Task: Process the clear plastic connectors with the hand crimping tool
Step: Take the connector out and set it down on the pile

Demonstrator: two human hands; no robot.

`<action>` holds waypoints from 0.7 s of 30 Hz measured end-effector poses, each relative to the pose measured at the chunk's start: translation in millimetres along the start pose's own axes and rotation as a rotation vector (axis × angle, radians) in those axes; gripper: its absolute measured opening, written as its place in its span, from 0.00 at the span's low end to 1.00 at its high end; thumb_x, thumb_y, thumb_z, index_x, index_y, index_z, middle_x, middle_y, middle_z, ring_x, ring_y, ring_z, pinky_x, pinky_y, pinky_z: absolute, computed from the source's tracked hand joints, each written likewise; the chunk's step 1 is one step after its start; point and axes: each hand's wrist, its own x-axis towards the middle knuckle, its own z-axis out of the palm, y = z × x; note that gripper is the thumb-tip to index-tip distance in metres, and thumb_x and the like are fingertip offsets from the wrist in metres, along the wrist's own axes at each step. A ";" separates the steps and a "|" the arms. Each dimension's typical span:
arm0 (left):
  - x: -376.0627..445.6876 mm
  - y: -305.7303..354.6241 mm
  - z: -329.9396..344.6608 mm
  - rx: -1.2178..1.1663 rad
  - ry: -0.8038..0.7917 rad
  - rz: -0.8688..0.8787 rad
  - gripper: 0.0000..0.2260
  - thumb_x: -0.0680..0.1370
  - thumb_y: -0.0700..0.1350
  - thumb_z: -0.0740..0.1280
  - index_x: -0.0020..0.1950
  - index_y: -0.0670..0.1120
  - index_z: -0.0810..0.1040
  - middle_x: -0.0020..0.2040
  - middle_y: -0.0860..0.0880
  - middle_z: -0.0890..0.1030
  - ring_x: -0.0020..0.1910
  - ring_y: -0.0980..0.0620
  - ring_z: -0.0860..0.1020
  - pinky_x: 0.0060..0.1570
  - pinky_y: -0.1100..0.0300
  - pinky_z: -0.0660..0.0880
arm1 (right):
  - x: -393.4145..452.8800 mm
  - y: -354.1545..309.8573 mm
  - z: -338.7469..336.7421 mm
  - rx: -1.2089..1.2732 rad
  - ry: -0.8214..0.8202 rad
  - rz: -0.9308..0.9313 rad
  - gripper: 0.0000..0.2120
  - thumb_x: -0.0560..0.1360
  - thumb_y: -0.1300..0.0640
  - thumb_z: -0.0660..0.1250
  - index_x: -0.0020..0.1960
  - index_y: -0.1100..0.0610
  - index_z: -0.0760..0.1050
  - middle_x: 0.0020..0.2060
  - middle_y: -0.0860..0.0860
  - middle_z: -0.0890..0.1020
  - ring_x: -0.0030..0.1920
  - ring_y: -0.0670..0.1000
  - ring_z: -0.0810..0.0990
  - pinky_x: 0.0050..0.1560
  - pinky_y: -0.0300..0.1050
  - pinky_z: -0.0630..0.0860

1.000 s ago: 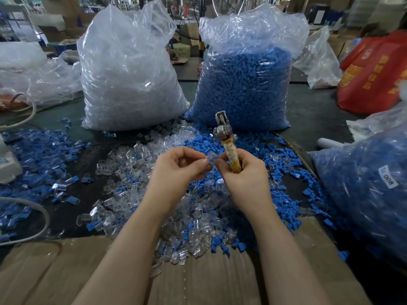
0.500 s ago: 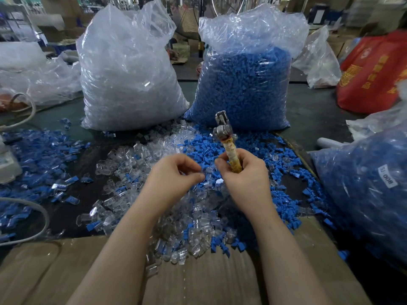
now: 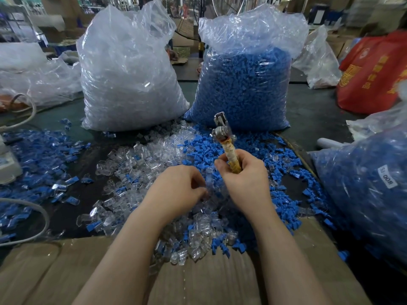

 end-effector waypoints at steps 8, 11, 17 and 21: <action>1.0 4.3 -1.4 -0.683 0.220 -0.078 0.07 0.74 0.41 0.74 0.47 0.53 0.83 0.40 0.52 0.85 0.36 0.59 0.81 0.32 0.68 0.76 | 0.9 -0.9 1.2 0.059 0.012 0.001 0.07 0.76 0.53 0.72 0.40 0.52 0.76 0.28 0.40 0.76 0.28 0.41 0.70 0.29 0.32 0.67; -0.4 7.9 -1.8 -0.838 0.208 -0.092 0.10 0.74 0.38 0.74 0.50 0.52 0.85 0.42 0.50 0.85 0.43 0.48 0.84 0.45 0.55 0.83 | 0.8 -1.7 1.3 0.080 0.016 -0.014 0.07 0.76 0.53 0.71 0.41 0.53 0.76 0.28 0.43 0.75 0.27 0.42 0.69 0.28 0.34 0.67; 1.1 5.7 -3.1 -0.971 0.158 -0.087 0.13 0.75 0.35 0.72 0.53 0.53 0.84 0.46 0.55 0.87 0.46 0.57 0.85 0.46 0.67 0.80 | 0.3 -2.9 1.2 0.179 0.054 -0.011 0.08 0.76 0.55 0.71 0.40 0.54 0.76 0.24 0.43 0.70 0.25 0.42 0.64 0.25 0.34 0.64; 0.9 7.3 -3.4 -1.020 0.198 -0.064 0.13 0.75 0.32 0.70 0.54 0.48 0.83 0.45 0.50 0.87 0.46 0.55 0.85 0.44 0.66 0.79 | 0.2 -4.9 1.4 0.211 0.063 -0.006 0.08 0.76 0.55 0.72 0.39 0.51 0.77 0.25 0.42 0.73 0.26 0.41 0.66 0.27 0.33 0.67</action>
